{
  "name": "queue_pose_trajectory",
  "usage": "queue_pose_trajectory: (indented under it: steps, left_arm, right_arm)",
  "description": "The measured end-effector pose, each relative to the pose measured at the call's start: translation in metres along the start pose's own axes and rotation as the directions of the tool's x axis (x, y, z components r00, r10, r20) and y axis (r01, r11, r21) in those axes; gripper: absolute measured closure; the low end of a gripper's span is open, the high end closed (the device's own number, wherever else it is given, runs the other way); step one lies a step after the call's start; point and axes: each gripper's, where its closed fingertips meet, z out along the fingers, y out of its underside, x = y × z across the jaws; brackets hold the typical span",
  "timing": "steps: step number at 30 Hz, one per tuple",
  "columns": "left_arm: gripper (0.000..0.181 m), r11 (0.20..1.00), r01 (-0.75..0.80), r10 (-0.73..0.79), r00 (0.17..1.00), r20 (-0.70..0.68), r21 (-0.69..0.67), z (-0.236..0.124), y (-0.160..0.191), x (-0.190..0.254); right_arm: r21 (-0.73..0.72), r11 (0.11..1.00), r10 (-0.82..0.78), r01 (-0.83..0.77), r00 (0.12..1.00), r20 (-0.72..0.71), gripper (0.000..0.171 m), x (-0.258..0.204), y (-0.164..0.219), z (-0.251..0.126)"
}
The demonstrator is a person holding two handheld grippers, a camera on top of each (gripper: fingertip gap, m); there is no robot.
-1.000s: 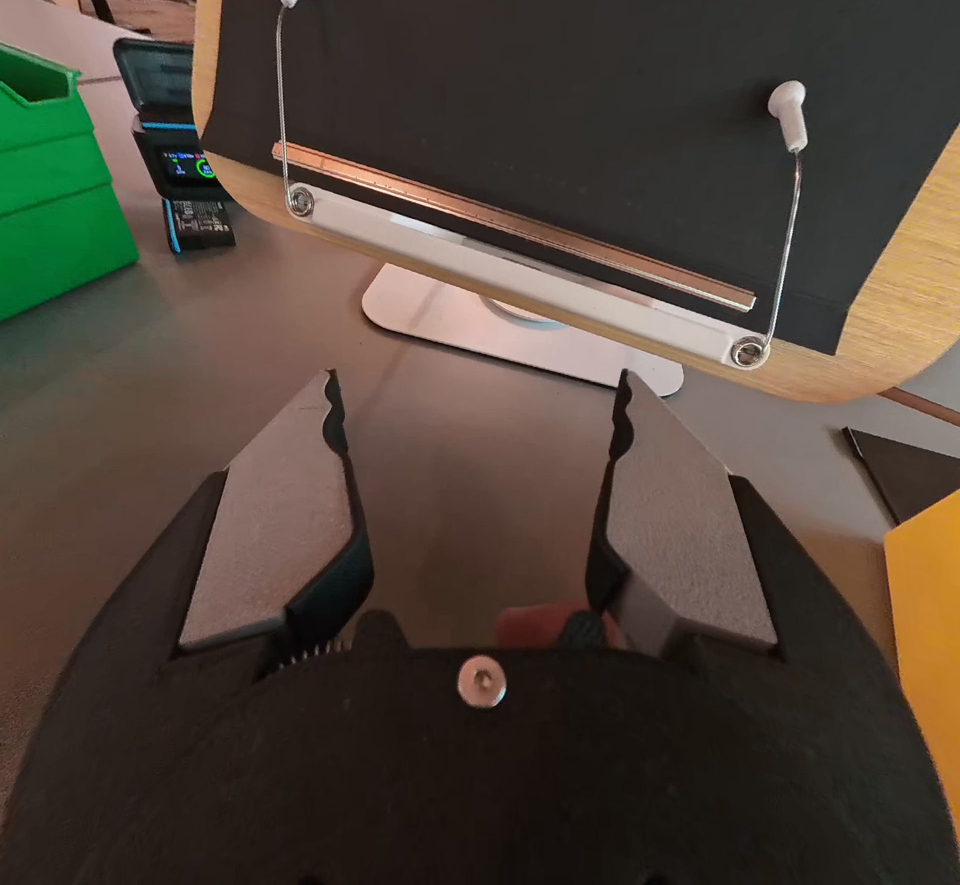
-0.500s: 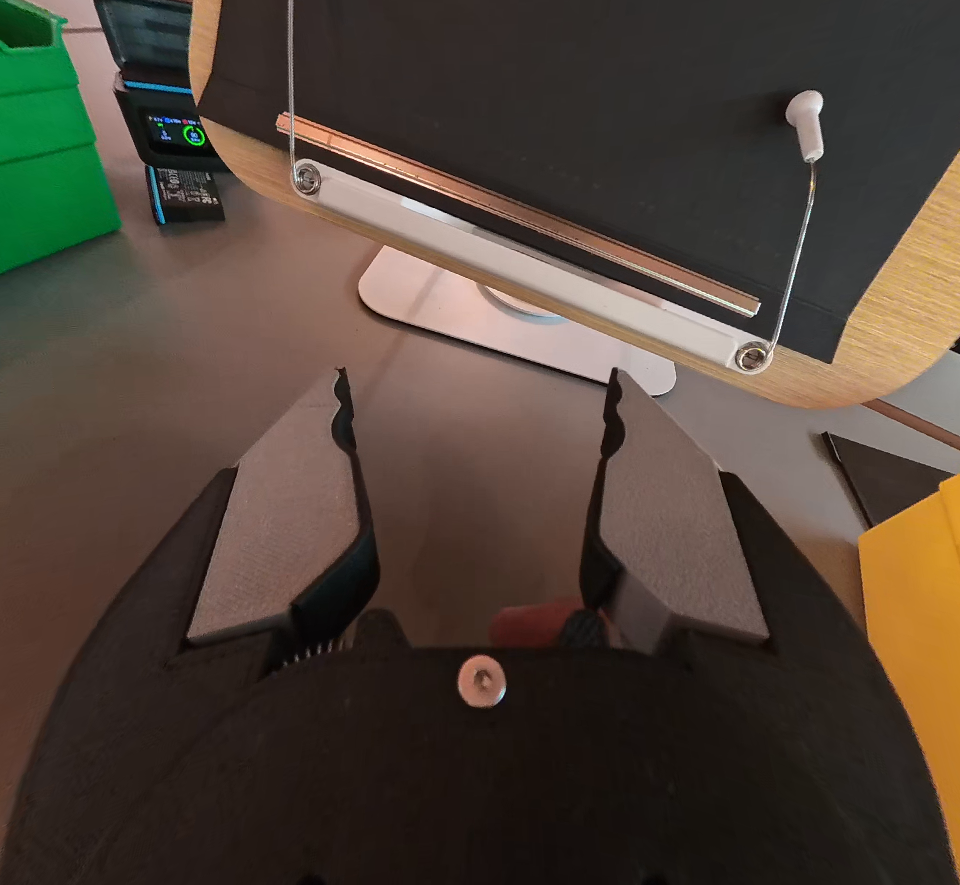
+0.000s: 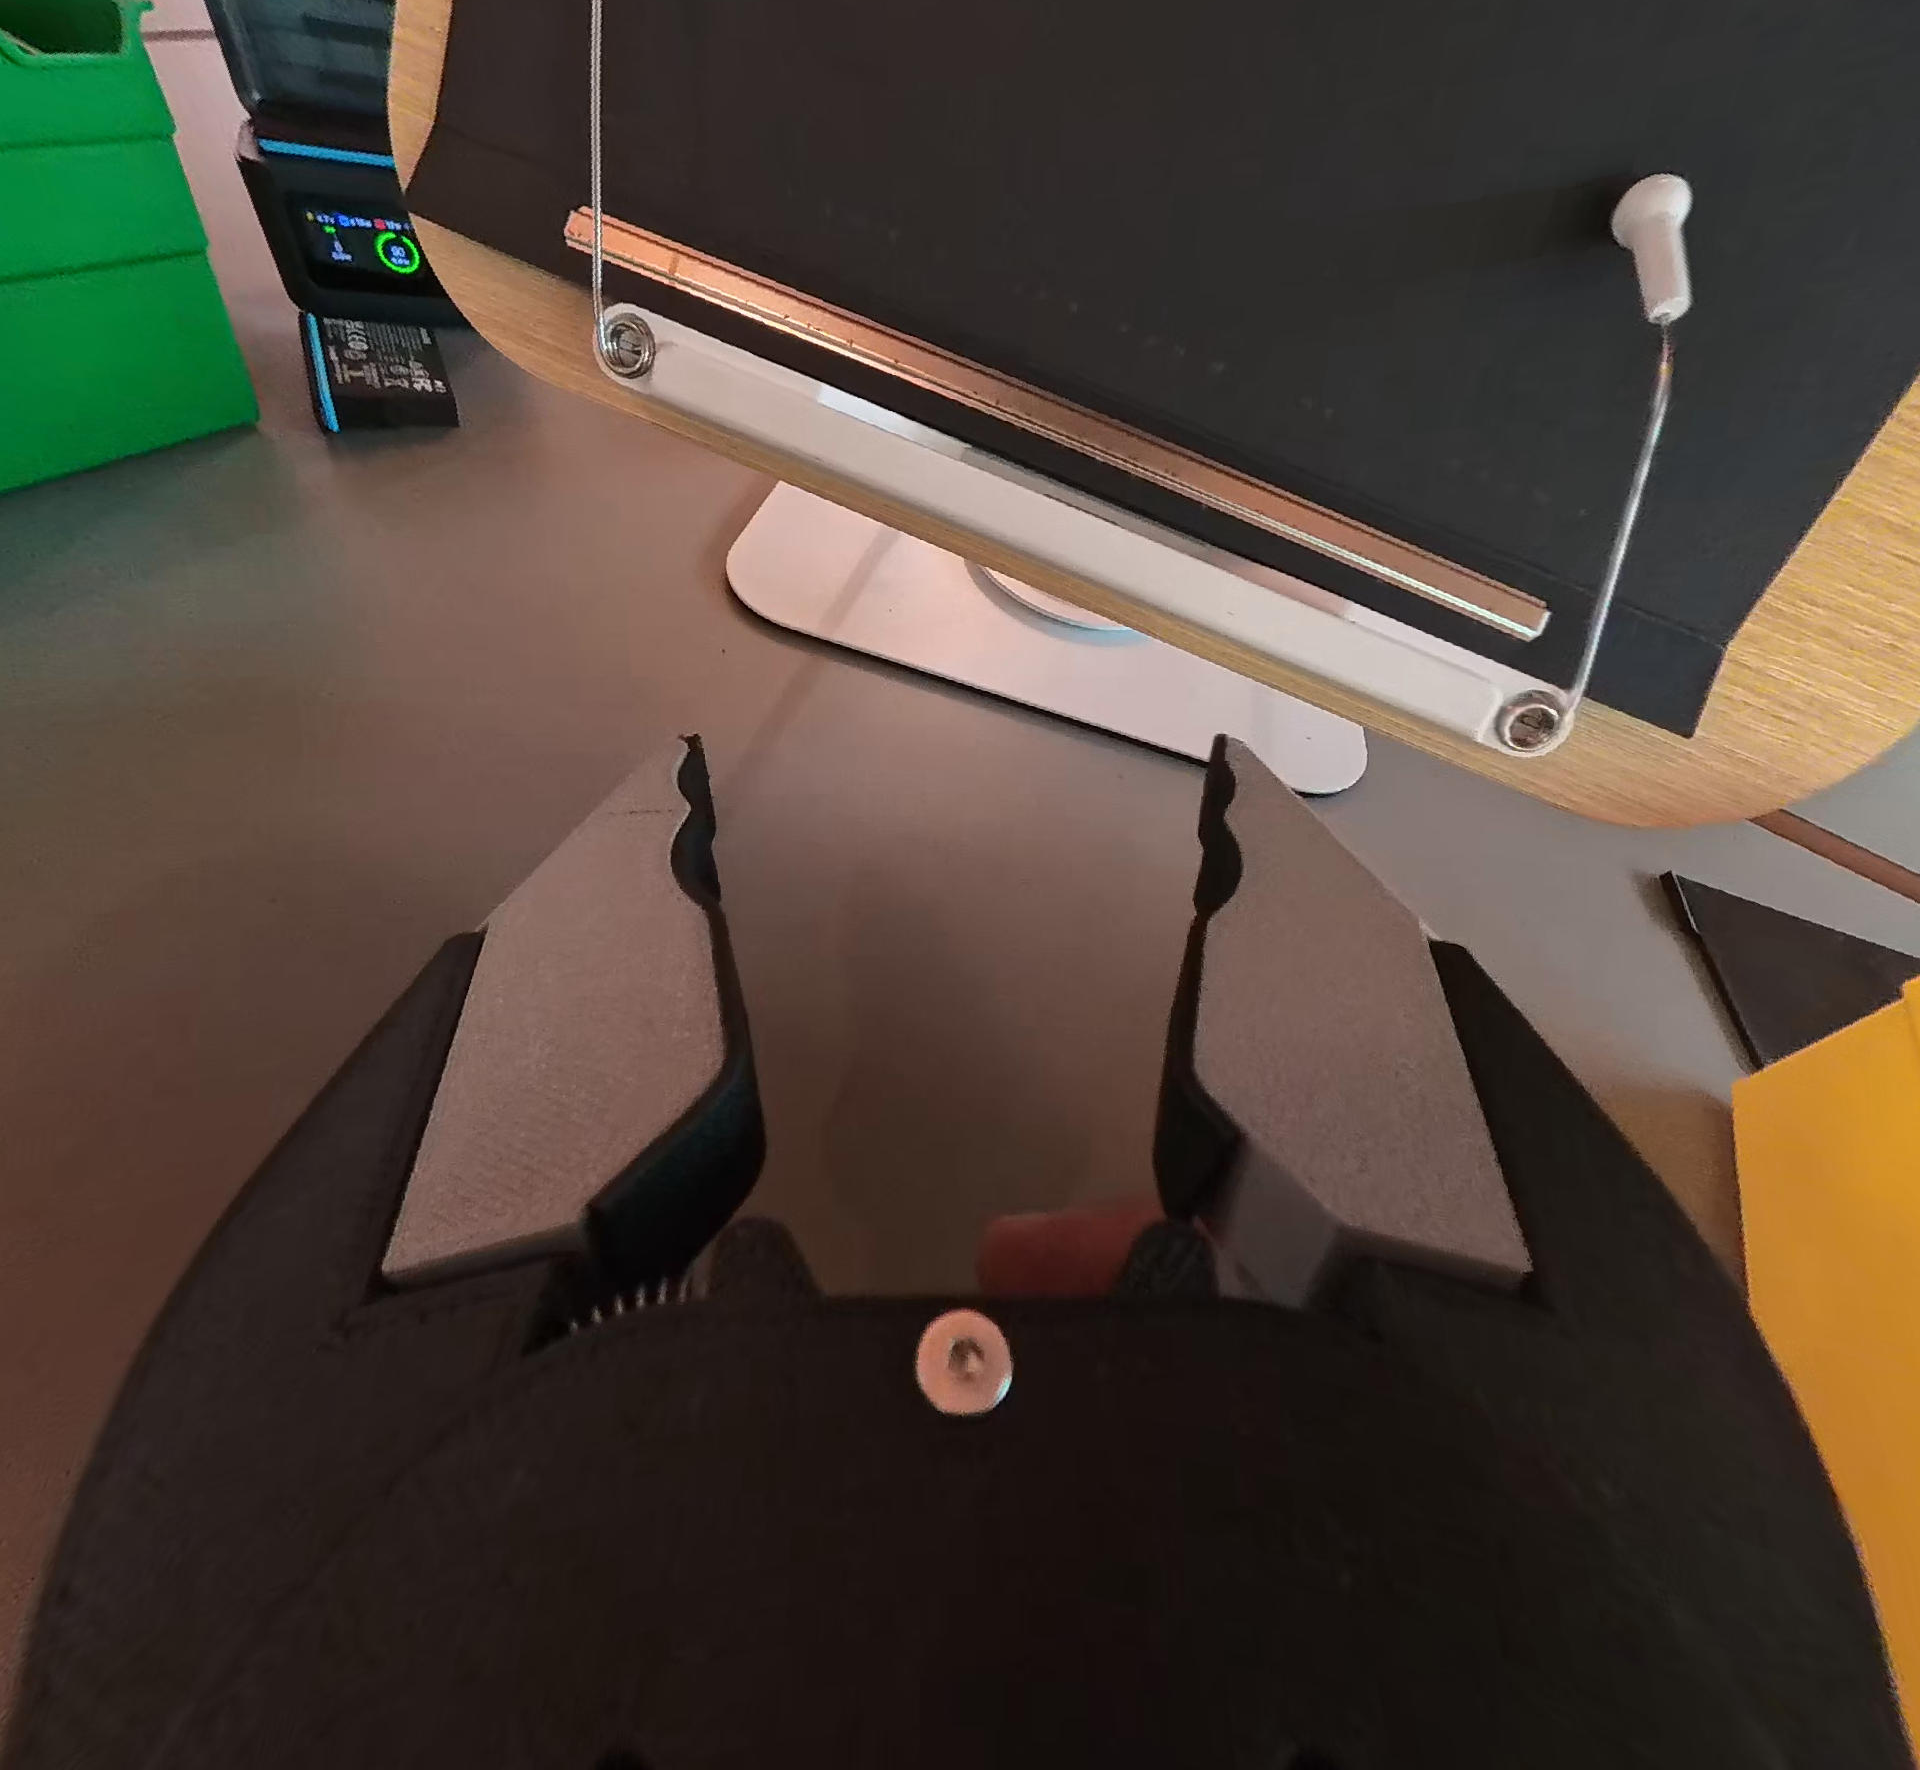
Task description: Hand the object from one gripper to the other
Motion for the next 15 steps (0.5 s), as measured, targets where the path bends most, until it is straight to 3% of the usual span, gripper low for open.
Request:
queue_pose_trajectory:
  steps: [2, 4, 8, 12, 15]
  left_arm:
    - [0.128, 1.0, -0.011, 0.011, 1.0, -0.012, 0.03, -0.003, -0.03, -0.008]
    - [0.134, 0.996, -0.087, 0.085, 0.994, 0.068, 0.027, 0.008, -0.057, -0.029]
    - [0.137, 0.991, -0.118, 0.119, 0.993, 0.017, -0.07, 0.068, -0.087, -0.039]
    - [0.139, 0.934, -0.179, 0.198, 0.98, 0.031, -0.309, 0.134, -0.071, -0.061]
    - [0.138, 0.874, -0.119, 0.137, 0.991, 0.005, -0.471, 0.159, -0.047, -0.073]
  right_arm:
    - [-0.001, 1.0, -0.011, 0.011, 1.0, 0.001, 0.08, -0.002, 0.0, 0.001]
    - [-0.002, 1.0, -0.025, 0.025, 1.0, -0.001, 0.08, -0.003, 0.0, 0.001]
    - [-0.003, 0.999, -0.035, 0.035, 0.999, 0.004, 0.08, -0.005, 0.0, 0.0]
    - [-0.008, 1.0, -0.028, 0.028, 1.0, 0.013, 0.08, -0.006, 0.001, 0.0]
    - [-0.007, 1.0, -0.017, 0.017, 1.0, 0.015, 0.08, -0.004, 0.001, 0.001]
